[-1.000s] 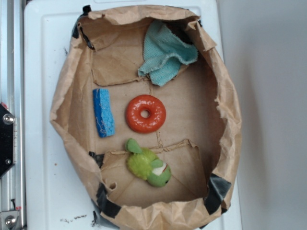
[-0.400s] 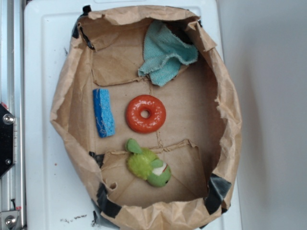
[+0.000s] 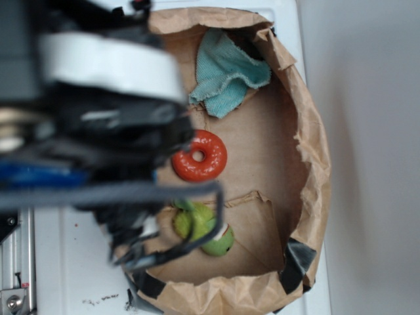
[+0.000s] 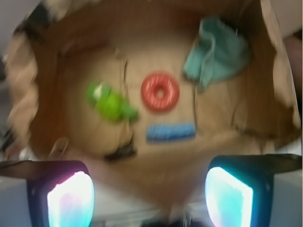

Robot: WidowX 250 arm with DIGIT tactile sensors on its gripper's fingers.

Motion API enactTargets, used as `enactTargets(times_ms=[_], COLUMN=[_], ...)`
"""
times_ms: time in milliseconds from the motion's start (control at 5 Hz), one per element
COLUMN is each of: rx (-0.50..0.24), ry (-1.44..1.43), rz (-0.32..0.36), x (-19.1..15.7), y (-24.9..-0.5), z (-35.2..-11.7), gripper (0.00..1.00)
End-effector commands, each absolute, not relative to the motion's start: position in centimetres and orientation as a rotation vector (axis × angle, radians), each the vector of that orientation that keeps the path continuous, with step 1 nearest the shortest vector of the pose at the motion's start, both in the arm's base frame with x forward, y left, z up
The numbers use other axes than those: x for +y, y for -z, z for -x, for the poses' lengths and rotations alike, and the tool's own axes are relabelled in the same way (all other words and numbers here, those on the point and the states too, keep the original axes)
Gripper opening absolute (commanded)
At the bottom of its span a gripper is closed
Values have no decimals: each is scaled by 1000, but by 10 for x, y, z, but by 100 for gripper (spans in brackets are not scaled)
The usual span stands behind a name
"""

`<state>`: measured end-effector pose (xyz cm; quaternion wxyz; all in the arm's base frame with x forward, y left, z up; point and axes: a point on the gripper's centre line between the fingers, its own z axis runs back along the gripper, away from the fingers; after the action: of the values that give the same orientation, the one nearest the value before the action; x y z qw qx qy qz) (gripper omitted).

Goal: Grab the blue cloth.

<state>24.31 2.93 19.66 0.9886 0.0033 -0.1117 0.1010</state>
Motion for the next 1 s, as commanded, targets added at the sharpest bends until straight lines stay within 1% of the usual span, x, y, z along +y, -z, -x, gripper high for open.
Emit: enactTargets(times_ms=[0, 200, 400, 600, 800], rx=[-295, -260, -203, -158, -134], ry=[-204, -173, -135, -110, -164], rz=[-46, -72, -46, -49, -78], x=[76, 82, 71, 71, 91], y=[-155, -132, -112, -98, -91], z=[-289, -305, -315, -327, -335], gripper=[100, 100, 100, 100, 100])
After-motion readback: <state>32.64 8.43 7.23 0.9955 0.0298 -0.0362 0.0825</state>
